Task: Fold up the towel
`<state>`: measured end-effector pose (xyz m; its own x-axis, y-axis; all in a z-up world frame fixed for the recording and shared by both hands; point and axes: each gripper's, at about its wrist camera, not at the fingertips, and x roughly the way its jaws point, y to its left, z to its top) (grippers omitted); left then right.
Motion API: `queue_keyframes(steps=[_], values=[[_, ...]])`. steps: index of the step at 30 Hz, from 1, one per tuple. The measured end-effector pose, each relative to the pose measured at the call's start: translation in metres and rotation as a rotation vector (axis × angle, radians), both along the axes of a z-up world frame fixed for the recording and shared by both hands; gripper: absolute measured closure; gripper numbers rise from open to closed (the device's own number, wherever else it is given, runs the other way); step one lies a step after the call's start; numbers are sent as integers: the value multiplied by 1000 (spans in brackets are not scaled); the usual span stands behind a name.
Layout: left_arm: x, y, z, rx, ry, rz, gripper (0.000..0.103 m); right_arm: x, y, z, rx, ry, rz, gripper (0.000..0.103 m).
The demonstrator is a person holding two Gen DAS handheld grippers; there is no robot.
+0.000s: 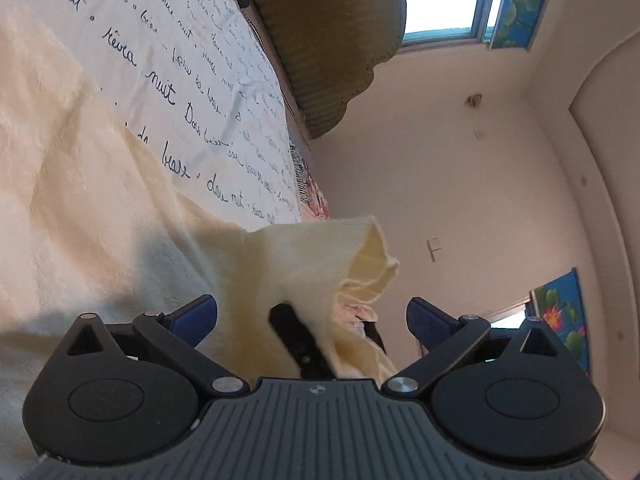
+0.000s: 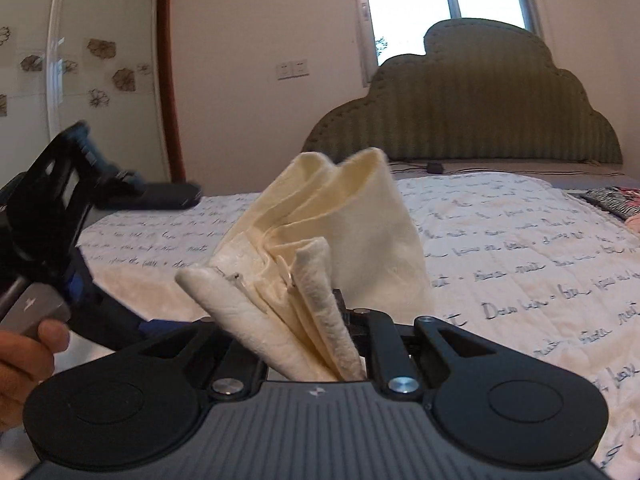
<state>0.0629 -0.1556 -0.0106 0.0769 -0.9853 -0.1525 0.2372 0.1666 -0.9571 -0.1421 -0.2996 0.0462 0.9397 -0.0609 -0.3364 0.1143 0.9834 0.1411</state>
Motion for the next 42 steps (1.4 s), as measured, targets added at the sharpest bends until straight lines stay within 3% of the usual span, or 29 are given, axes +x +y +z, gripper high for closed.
queue_keyframes(steps=[3,7,9,10,11,12,13,14,21,24,33,35,36,38,40,42], values=[[0,-7,-1,7,15,1,0,4,15,-5,-40,19,19,92],[1,-17,-1,109,-12,13,7,7,33,-6,-105,34,61,91],[2,-19,0,172,-37,23,31,7,46,-6,-187,34,74,91],[2,-20,1,226,-69,26,54,6,52,-7,-222,39,80,91],[1,-20,4,279,-109,36,66,7,56,-7,-243,45,81,91],[-2,-19,6,330,-161,52,68,8,61,-9,-258,61,89,91],[-3,-16,8,360,-202,64,82,12,63,-9,-261,74,99,91],[-4,-13,12,391,-244,75,86,15,68,-10,-264,73,105,91],[3,28,51,570,-565,106,89,45,101,2,-270,49,198,91],[8,46,61,633,-649,127,89,67,117,3,-268,44,246,91],[27,96,55,767,-686,212,88,117,153,-5,-241,61,355,90],[33,99,48,796,-673,212,87,128,161,-11,-248,102,368,90],[35,98,43,819,-665,211,85,134,167,-15,-257,139,376,88],[37,97,33,861,-665,212,83,136,168,-20,-251,200,425,70],[33,97,29,883,-685,218,79,122,162,-17,-239,219,501,67],[29,98,30,906,-713,225,75,107,141,-4,-160,226,580,67]])
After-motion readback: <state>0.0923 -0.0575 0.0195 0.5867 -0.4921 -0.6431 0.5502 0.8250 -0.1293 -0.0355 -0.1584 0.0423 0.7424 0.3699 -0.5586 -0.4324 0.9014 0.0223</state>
